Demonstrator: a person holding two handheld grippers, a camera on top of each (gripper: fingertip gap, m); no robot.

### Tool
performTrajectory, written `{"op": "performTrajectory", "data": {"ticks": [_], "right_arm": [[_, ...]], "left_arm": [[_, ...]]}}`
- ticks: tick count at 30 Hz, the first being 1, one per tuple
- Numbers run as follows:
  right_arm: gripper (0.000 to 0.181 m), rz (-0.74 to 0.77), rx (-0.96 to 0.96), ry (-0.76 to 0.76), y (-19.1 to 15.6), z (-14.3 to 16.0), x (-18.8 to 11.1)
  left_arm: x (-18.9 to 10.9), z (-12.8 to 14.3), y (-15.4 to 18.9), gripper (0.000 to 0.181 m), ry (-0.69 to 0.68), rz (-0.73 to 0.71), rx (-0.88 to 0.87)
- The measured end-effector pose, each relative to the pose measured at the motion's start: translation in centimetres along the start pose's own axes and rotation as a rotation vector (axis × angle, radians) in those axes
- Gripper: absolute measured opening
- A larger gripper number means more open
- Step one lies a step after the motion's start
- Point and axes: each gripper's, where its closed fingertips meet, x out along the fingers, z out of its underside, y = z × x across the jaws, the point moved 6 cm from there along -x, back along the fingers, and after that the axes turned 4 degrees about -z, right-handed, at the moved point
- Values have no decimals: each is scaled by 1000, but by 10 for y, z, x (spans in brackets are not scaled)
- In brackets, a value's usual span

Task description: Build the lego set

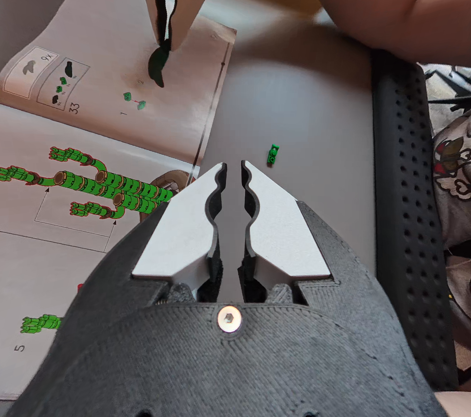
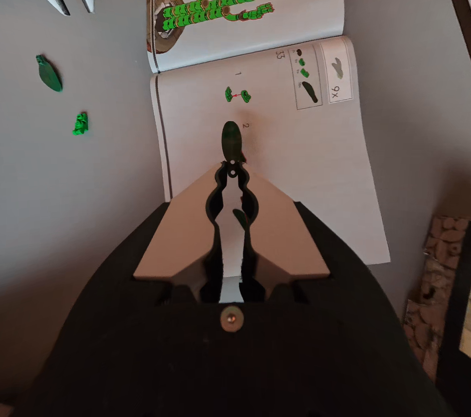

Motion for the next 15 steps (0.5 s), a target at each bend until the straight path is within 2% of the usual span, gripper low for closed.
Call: {"op": "performTrajectory", "data": {"ticks": [1, 6, 10, 15], "right_arm": [[6, -24, 6, 2, 0, -1, 1], [6, -71, 19, -35, -3, 4, 2], [6, -119, 16, -12, -1, -8, -3], [6, -308, 15, -45, -9, -31, -10]], "left_arm": [[1, -1, -2, 10, 13, -2, -14], [5, -3, -6, 11, 43, 15, -63], [4, -5, -7, 10, 55, 10, -63], [1, -4, -7, 10, 48, -7, -52]]}}
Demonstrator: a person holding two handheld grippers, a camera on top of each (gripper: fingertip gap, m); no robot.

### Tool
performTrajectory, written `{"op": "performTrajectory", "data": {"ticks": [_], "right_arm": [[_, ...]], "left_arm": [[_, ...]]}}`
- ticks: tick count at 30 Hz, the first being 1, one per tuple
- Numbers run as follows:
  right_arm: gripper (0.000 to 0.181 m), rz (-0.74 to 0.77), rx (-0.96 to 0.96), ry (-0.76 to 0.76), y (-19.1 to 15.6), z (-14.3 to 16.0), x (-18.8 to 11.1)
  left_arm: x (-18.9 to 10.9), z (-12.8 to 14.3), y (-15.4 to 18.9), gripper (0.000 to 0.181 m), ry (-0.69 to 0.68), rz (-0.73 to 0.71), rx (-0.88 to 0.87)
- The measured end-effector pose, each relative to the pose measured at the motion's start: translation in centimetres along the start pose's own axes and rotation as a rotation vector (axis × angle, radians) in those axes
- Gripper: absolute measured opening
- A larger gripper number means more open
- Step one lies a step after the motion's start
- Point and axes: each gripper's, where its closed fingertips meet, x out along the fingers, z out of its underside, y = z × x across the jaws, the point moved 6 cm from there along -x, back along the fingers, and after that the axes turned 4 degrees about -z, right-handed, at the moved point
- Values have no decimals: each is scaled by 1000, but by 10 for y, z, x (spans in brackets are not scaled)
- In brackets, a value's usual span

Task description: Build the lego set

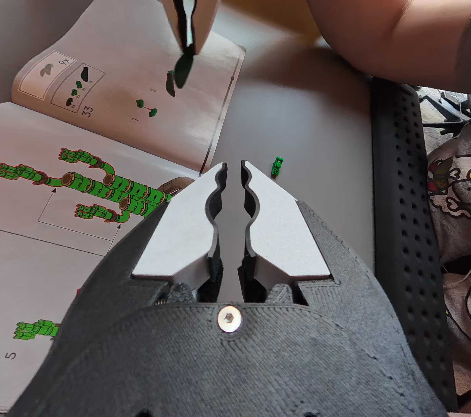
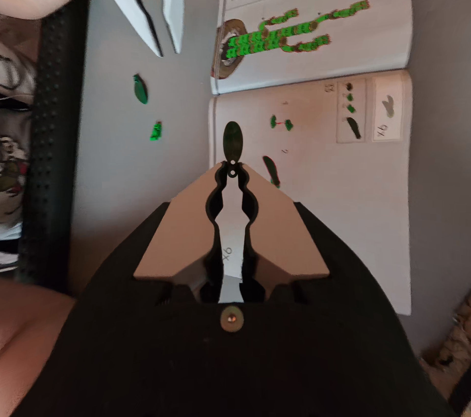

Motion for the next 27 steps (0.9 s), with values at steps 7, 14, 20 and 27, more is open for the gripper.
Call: {"op": "performTrajectory", "data": {"ticks": [7, 14, 20, 27], "right_arm": [[6, -210, 51, -112, -15, -14, 1], [6, -238, 89, -128, -10, -12, -2], [6, -267, 92, -104, -6, -13, -3], [6, -301, 69, -84, -8, -14, -1]], "left_arm": [[-3, -1, -3, 10, 34, 15, -27], [-1, 1, -4, 10, 21, 6, -20], [-5, 2, -5, 9, 17, -9, -17], [-8, 3, -7, 9, 23, -14, -24]]}}
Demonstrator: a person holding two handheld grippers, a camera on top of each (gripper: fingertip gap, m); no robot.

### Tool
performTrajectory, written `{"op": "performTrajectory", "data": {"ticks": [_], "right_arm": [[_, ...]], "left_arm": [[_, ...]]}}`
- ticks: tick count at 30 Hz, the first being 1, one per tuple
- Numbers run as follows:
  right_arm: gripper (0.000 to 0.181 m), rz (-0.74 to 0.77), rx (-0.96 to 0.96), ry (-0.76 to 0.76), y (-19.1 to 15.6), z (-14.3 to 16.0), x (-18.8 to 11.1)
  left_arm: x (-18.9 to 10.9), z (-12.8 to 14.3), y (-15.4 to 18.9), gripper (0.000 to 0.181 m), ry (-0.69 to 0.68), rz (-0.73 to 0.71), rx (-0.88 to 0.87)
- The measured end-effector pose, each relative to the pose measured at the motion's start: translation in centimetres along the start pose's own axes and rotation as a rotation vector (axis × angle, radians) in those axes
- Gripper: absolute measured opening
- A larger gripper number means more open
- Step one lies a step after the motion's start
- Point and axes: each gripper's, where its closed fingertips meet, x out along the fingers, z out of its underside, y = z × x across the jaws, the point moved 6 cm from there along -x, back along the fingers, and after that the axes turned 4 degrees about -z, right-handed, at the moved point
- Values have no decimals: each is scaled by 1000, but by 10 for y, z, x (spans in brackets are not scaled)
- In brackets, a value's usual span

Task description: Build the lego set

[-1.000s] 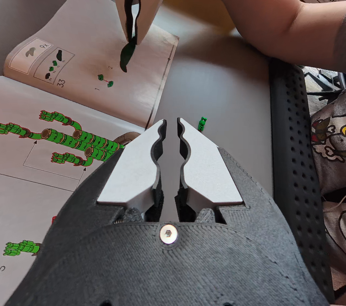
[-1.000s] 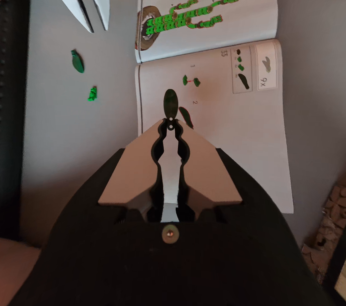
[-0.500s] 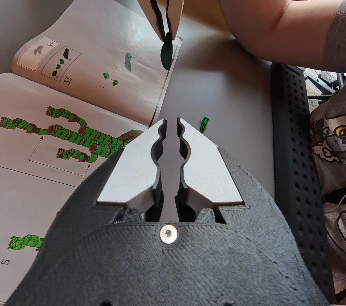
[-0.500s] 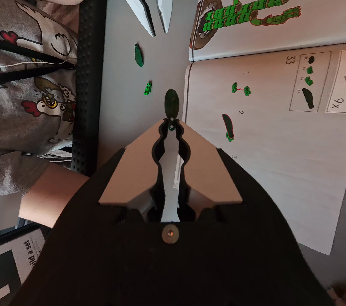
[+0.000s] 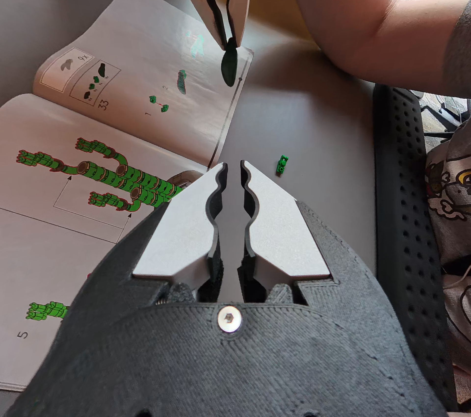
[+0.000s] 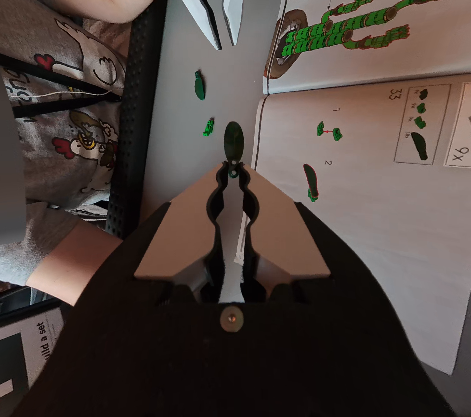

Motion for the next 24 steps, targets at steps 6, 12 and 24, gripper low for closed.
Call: {"op": "performTrajectory", "data": {"ticks": [6, 12, 24], "right_arm": [[6, -54, 12, 22, 2, -1, 1], [6, -51, 15, 39, 7, -2, 1], [6, -44, 26, 36, 15, 1, 3]], "left_arm": [[-1, 2, -2, 9, -9, -5, -7], [-2, 3, -3, 9, -7, -7, -15], [-4, 5, -5, 9, -13, -13, -21]]}}
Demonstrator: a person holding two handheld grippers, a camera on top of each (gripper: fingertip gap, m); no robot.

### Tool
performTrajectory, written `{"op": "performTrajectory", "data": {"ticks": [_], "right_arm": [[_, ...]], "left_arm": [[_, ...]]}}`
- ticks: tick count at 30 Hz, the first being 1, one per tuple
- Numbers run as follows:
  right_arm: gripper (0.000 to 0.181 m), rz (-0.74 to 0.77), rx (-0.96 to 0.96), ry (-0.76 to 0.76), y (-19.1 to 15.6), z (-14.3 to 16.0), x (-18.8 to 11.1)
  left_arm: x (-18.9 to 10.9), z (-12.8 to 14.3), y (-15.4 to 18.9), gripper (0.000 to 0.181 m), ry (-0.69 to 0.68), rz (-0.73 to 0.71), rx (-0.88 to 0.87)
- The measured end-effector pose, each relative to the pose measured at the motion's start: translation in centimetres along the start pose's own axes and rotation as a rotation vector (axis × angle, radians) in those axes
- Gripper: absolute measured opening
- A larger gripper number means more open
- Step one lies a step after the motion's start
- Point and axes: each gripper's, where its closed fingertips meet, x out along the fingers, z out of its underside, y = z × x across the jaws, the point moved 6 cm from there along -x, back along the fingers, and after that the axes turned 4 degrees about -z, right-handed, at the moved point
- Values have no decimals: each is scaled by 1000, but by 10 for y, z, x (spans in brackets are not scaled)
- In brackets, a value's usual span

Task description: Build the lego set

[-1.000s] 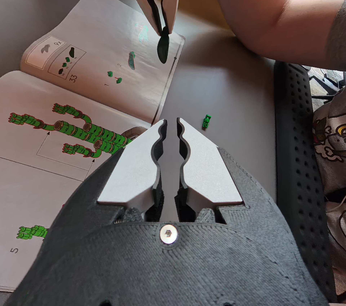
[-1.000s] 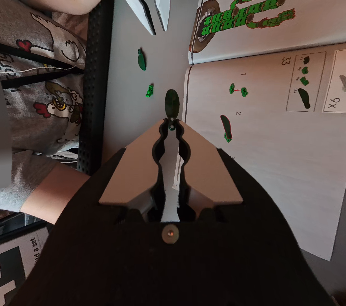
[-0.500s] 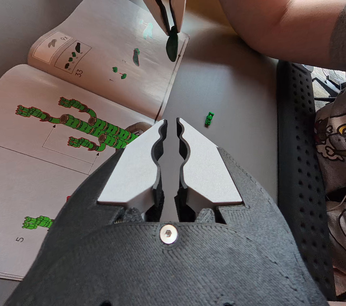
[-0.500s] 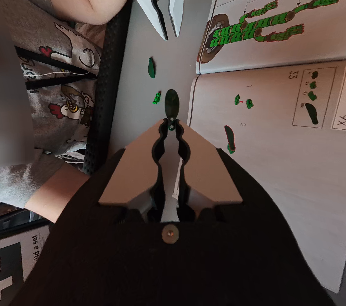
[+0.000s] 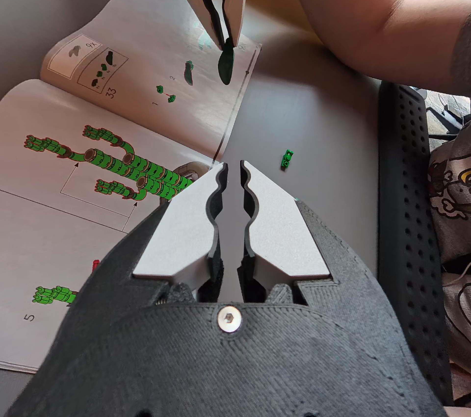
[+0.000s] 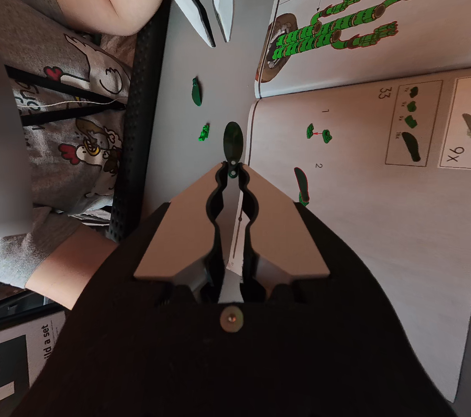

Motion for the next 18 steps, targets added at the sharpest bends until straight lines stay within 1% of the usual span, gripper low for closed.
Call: {"op": "performTrajectory", "data": {"ticks": [18], "right_arm": [[6, 3, -18, 11, -1, 0, -2]], "left_arm": [[-3, 0, -1, 8, 3, -7, -2]]}}
